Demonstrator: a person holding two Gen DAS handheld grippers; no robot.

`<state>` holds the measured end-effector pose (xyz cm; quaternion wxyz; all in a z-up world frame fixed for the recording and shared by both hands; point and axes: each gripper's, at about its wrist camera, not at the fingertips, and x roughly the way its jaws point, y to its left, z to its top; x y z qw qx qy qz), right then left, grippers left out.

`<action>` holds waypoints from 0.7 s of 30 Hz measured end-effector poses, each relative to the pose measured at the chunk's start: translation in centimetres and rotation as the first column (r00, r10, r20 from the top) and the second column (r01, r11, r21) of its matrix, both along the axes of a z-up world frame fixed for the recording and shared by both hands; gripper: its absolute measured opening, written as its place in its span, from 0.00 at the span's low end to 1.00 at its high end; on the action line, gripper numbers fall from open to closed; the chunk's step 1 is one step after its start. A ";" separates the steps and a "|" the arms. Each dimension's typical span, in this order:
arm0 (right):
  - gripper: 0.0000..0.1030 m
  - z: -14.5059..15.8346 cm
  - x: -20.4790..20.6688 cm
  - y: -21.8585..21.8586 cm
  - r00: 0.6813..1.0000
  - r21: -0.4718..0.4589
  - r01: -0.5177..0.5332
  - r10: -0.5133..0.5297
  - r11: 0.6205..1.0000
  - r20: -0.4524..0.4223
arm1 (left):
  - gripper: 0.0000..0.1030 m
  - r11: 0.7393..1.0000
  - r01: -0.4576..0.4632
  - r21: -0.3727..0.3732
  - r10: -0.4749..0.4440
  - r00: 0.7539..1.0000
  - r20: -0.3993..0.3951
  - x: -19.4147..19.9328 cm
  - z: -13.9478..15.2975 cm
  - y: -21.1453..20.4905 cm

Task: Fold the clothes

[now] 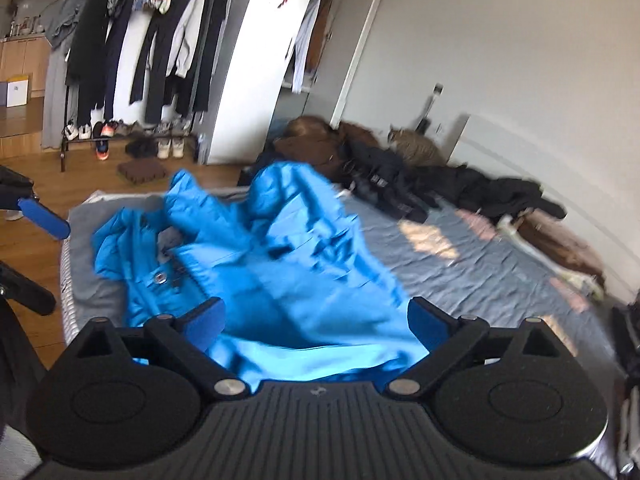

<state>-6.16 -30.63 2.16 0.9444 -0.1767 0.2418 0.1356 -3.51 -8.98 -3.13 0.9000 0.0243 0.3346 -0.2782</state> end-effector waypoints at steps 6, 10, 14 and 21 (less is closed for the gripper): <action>0.94 -2.7 0.6 4.0 0.994 -0.109 -0.102 0.104 0.989 0.011 | 1.00 0.999 -0.050 -0.003 0.050 0.998 0.026 0.5 0.1 0.7; 0.93 -4.4 0.4 7.1 0.978 -0.263 -0.204 0.210 0.943 -0.004 | 1.00 0.998 -0.055 -0.024 0.055 0.998 0.018 0.7 0.1 1.1; 0.93 -5.7 0.9 8.9 0.967 -0.330 -0.251 0.254 0.910 -0.036 | 1.00 0.999 -0.044 -0.004 0.045 0.999 0.027 0.6 -0.3 0.9; 0.94 -8.2 2.3 10.3 0.937 -0.453 -0.321 0.348 0.831 -0.026 | 1.00 0.997 -0.072 0.015 0.070 0.992 0.104 0.4 -0.6 1.6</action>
